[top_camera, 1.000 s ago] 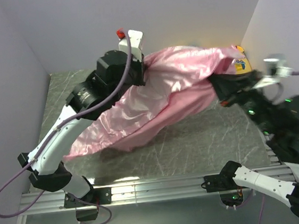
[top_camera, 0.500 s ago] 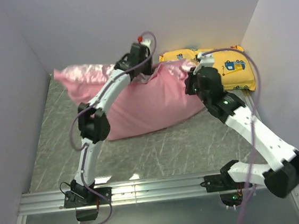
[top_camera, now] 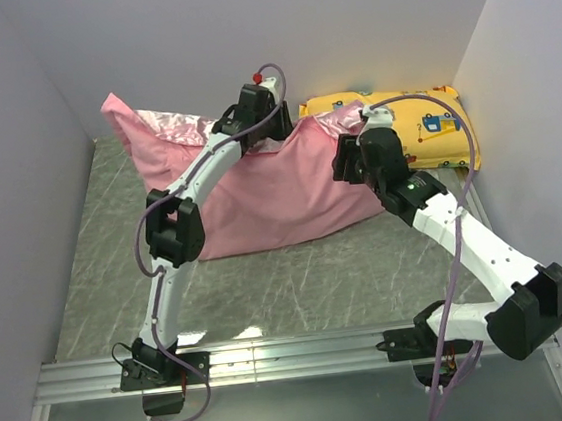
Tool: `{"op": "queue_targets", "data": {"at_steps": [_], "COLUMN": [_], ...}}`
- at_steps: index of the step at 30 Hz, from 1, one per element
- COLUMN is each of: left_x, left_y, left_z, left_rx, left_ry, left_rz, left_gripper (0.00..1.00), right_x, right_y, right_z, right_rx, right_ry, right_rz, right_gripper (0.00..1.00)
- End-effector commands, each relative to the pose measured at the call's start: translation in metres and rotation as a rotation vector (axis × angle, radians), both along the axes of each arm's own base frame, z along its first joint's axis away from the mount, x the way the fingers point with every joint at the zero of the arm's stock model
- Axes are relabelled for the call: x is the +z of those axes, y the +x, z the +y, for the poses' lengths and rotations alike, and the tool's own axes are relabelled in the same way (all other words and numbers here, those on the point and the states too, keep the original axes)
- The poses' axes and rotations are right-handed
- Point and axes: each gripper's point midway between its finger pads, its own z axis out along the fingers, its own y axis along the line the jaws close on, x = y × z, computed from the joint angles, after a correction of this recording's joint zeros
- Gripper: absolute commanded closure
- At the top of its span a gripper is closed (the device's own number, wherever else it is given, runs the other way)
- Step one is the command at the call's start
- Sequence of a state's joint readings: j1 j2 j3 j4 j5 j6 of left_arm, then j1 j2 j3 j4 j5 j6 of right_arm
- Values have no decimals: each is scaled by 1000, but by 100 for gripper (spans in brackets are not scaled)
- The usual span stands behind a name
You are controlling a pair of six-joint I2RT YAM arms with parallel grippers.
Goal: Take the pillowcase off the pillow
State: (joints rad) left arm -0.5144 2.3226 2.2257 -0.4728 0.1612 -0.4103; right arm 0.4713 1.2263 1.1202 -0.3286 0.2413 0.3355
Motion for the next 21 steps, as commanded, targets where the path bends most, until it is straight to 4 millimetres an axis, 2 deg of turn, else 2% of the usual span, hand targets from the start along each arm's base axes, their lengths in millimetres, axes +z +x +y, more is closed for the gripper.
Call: {"op": "queue_targets", "data": {"at_steps": [1,2,4,5,7,8,9,11,12,14,15,17,18,20,21], "left_x": [-92,-107,-119,-131,-137,-146,-149,-158,-160,-166,-168,-174,-175,-180,-180], "left_y": [-26,-27,-28,-32,-33,-37,-40,-49,-53,-65,-69,-83,-87,-101,-111], "left_z": [14,16,14,14,9,7,5,-3,-5,-13,-16,-24,-27,-30,-38], "left_rx": [-1,7,3,-2,-7,-4,-10,-38,-48,-86,-101,-144,-157,-191,-224], "left_ry": [102,109,97,98,70,59,51,35,37,48,55,76,82,93,89], "left_rz": [263,291,310,334,353,379,392,425,433,452,456,467,468,480,483], "left_gripper": [56,52,45,44,43,43,44,44,44,44,43,43,42,41,41], "right_x": [48,49,57,53,44,35,19,-2,-23,-34,-58,-67,-84,-90,-100], "right_y": [-8,-14,-25,-29,-41,-42,-43,-36,-28,-12,-2,18,25,37,40], "right_z": [5,12,18,26,49,53,68,76,82,84,86,79,81,78,78], "right_rx": [22,45,84,118,186,181,208,205,202,177,161,117,113,102,101], "right_ry": [76,79,92,92,76,48,24,10,-21,-43,-79,-88,-107,-110,-122], "right_rz": [-120,-143,-179,-179,-170,-167,-135,-88,-46,-33,20,56,93,117,142], "right_gripper": [32,29,25,24,23,22,22,21,21,21,21,22,23,29,41]}}
